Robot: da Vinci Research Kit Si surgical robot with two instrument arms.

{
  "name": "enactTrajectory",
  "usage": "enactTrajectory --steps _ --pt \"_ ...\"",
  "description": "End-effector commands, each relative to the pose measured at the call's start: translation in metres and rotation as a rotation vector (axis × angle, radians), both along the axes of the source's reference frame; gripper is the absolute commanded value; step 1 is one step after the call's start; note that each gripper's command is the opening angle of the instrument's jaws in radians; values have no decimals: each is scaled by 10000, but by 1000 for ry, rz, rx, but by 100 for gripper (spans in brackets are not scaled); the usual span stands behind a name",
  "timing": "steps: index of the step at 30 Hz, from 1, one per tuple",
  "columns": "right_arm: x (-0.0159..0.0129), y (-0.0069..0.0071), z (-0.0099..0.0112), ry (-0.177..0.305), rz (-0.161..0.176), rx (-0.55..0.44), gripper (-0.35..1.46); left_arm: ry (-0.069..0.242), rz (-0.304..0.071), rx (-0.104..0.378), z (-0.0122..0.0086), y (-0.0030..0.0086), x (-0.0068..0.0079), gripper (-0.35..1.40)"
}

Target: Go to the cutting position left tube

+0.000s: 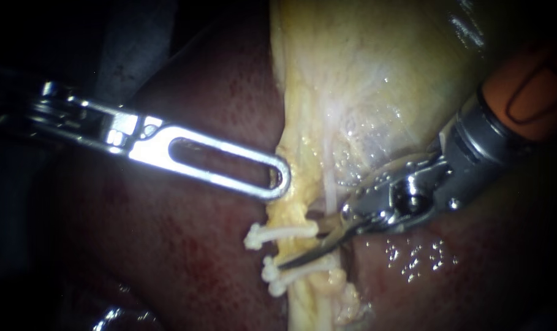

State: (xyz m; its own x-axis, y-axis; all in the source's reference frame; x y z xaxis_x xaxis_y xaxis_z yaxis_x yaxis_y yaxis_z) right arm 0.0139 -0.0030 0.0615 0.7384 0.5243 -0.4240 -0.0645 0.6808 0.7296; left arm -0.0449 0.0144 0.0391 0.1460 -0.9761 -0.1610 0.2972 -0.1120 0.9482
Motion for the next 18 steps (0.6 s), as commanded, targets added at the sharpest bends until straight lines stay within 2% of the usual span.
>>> enactTrajectory --steps 1,6,14,18 --pt "1 -1 1 2 2 -1 35 0 0 0 0 0 0 -35" --pt "5 -3 3 12 13 3 32 0 0 0 0 0 -1 -35" --pt "11 -2 6 40 33 9 -2 0 0 0 0 0 -1 -35" --pt "12 -3 10 41 37 11 -3 0 0 0 0 0 -1 -35"
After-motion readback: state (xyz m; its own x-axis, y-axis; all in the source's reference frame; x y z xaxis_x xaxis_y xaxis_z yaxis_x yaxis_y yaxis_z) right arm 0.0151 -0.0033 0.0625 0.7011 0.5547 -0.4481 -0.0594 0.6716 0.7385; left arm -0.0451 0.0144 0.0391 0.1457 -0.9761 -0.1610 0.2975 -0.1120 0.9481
